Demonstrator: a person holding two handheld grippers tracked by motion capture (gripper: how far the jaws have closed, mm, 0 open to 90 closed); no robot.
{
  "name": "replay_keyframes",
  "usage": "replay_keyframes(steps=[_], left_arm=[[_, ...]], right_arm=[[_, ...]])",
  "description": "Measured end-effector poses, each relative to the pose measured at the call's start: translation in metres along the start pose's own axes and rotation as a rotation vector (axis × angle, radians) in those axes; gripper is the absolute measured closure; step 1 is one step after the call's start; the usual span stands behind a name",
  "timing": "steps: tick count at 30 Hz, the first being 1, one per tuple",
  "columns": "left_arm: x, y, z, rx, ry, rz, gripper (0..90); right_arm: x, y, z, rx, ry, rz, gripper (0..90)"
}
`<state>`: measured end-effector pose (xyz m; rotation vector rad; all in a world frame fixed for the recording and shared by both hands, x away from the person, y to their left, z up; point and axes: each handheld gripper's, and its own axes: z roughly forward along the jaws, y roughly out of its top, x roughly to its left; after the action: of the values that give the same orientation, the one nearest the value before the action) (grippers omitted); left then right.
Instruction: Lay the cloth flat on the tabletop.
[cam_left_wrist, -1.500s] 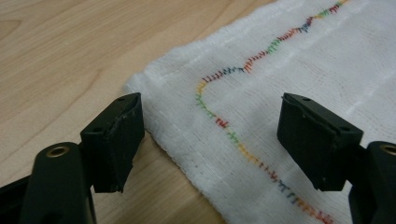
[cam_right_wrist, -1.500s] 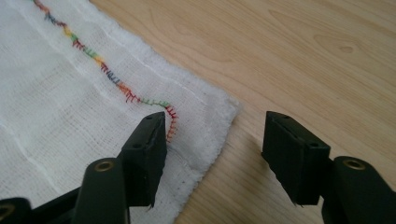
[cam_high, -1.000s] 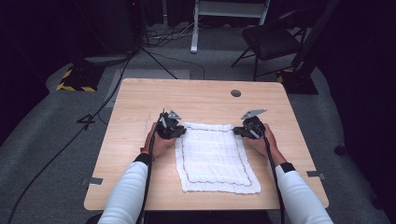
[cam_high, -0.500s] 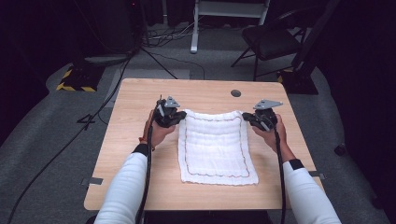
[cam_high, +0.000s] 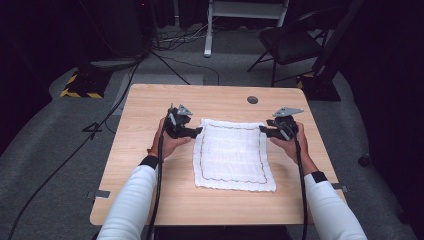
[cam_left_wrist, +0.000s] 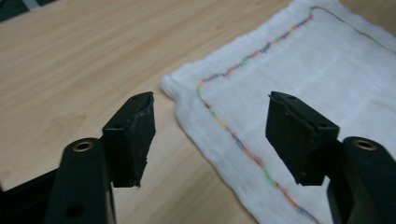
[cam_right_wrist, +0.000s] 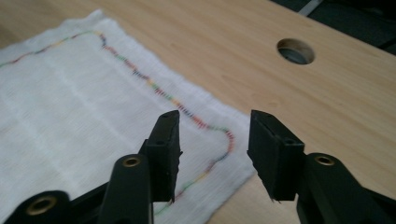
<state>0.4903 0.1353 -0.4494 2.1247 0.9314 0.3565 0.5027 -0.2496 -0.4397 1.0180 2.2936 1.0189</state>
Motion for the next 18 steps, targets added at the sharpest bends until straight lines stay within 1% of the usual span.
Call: replay_keyframes(steps=[1, 2, 3, 4, 5, 6, 7, 8, 9, 10, 11, 14, 16, 17, 18], left_arm=[[-0.002, -0.006, -0.003, 0.010, -0.005, 0.015, 29.3], [-0.004, -0.012, -0.007, 0.013, -0.008, 0.028, 28.0], [-0.007, -0.020, -0.011, 0.014, -0.009, 0.030, 27.8], [-0.009, -0.024, -0.014, 0.020, -0.015, 0.034, 27.4], [-0.011, -0.031, -0.017, 0.031, -0.025, 0.039, 26.9], [-0.014, -0.036, -0.020, 0.049, -0.021, 0.053, 26.8], [-0.017, -0.043, -0.024, 0.058, -0.006, 0.070, 26.4], [-0.019, -0.047, -0.027, 0.060, -0.005, 0.071, 25.9], [-0.021, -0.052, -0.031, 0.065, 0.002, 0.076, 26.0], [-0.022, -0.055, -0.034, 0.061, 0.005, 0.076, 25.6], [-0.023, -0.058, -0.038, 0.053, 0.002, 0.073, 25.2], [-0.024, -0.069, -0.044, 0.038, -0.012, 0.047, 25.0], [-0.024, -0.074, -0.043, 0.069, -0.019, 0.039, 24.1], [-0.024, -0.076, -0.044, 0.063, -0.010, 0.037, 23.0], [-0.025, -0.079, -0.045, 0.043, 0.008, 0.035, 23.4]], right_arm=[[0.005, -0.003, 0.000, 0.008, 0.019, -0.011, 50.4], [0.012, -0.005, -0.001, 0.007, 0.052, -0.022, 48.9], [0.019, -0.008, -0.002, 0.005, 0.080, -0.040, 48.0], [0.029, -0.011, -0.003, 0.005, 0.114, -0.060, 46.9], [0.036, -0.012, -0.003, 0.006, 0.137, -0.073, 46.0], [0.047, -0.014, -0.004, 0.005, 0.162, -0.096, 44.8], [0.059, -0.015, -0.005, 0.006, 0.181, -0.126, 44.0], [0.075, -0.014, -0.006, 0.012, 0.220, -0.169, 42.8], [0.084, -0.014, -0.006, 0.009, 0.242, -0.192, 42.4], [0.100, -0.013, -0.008, -0.001, 0.280, -0.216, 42.5], [0.109, -0.013, -0.008, -0.004, 0.306, -0.229, 43.0], [0.145, -0.013, -0.007, -0.007, 0.381, -0.292, 44.9], [0.167, -0.014, -0.004, -0.006, 0.435, -0.313, 45.3], [0.177, -0.015, -0.003, -0.001, 0.453, -0.333, 45.6], [0.184, -0.016, -0.002, 0.005, 0.468, -0.346, 45.6]])
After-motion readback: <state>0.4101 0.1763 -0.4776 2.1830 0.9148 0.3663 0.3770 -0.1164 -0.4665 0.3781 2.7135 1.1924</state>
